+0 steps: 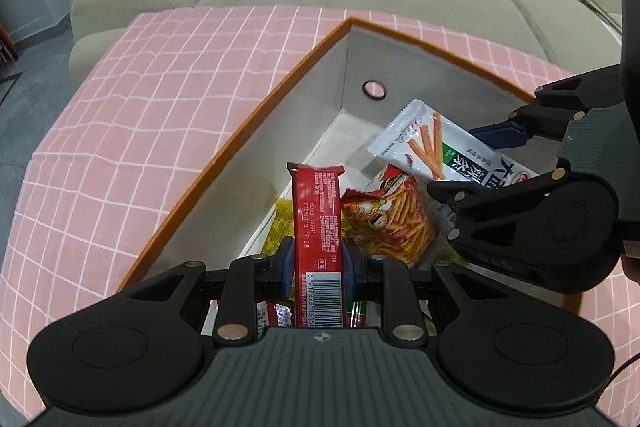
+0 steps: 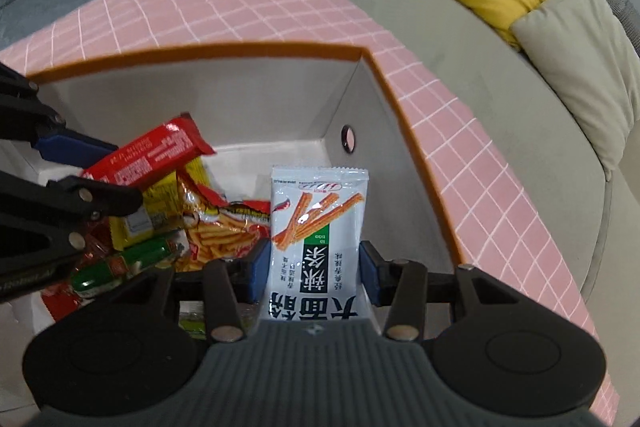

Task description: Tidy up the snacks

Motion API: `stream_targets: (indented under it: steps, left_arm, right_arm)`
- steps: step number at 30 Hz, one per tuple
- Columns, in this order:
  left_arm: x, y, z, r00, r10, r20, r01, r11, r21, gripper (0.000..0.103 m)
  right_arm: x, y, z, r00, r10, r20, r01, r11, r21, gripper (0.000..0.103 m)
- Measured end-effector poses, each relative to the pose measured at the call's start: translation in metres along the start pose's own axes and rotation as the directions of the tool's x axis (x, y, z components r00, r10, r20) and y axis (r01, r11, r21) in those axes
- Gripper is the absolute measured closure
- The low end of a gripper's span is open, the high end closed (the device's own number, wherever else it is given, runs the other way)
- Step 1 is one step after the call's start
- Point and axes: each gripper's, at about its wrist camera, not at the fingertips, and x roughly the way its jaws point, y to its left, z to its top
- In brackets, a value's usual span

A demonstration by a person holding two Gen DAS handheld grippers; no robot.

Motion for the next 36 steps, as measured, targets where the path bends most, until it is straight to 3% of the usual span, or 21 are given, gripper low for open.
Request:
stream_targets:
  steps: [8, 15, 17, 21, 22, 25, 30, 36]
  left_arm:
    - [0.019, 0.002, 0.002, 0.997, -0.016, -0.075, 0.015, 1.000, -0.014, 0.077]
    - [0.017, 0.008, 0.002, 0.997, -0.031, -0.068, 0.027, 0.998, -0.051, 0.076]
    - [0.016, 0.012, 0.005, 0.998, -0.024, -0.064, 0.019, 0.998, -0.065, 0.070]
    - [0.007, 0.014, 0.007, 0.999, -0.024, -0.047, 0.021, 0.997, -0.071, 0.043]
    - [0.004, 0.015, 0.007, 0.999, -0.029, -0.040, 0.026, 0.997, -0.077, 0.040]
    - [-0.005, 0.016, 0.009, 0.999, -0.031, -0.024, 0.029, 0.996, -0.086, 0.037]
    - [-0.029, 0.012, 0.012, 1.000, -0.008, 0.014, 0.009, 0.997, -0.079, 0.035]
    - [-0.074, 0.012, 0.012, 0.991, 0.044, 0.127, -0.033, 0.995, -0.090, 0.032]
  right_arm:
    - [0.019, 0.001, 0.006, 0.996, 0.029, -0.089, -0.027, 0.999, 0.016, 0.058]
    - [0.024, 0.001, 0.009, 0.991, 0.026, -0.134, -0.022, 0.999, 0.031, 0.056]
    - [0.022, -0.001, 0.011, 0.990, 0.034, -0.140, -0.028, 0.999, 0.043, 0.052]
    - [0.017, -0.007, 0.017, 0.987, 0.057, -0.147, -0.045, 0.996, 0.080, 0.042]
    - [0.014, -0.007, 0.019, 0.987, 0.055, -0.149, -0.043, 0.995, 0.085, 0.039]
    - [0.005, -0.010, 0.024, 0.987, 0.063, -0.151, -0.047, 0.993, 0.109, 0.031]
    - [-0.020, -0.014, 0.033, 0.990, 0.066, -0.122, -0.046, 0.986, 0.160, 0.030]
    - [-0.072, -0.020, 0.035, 0.999, 0.037, -0.019, -0.032, 0.978, 0.208, 0.026]
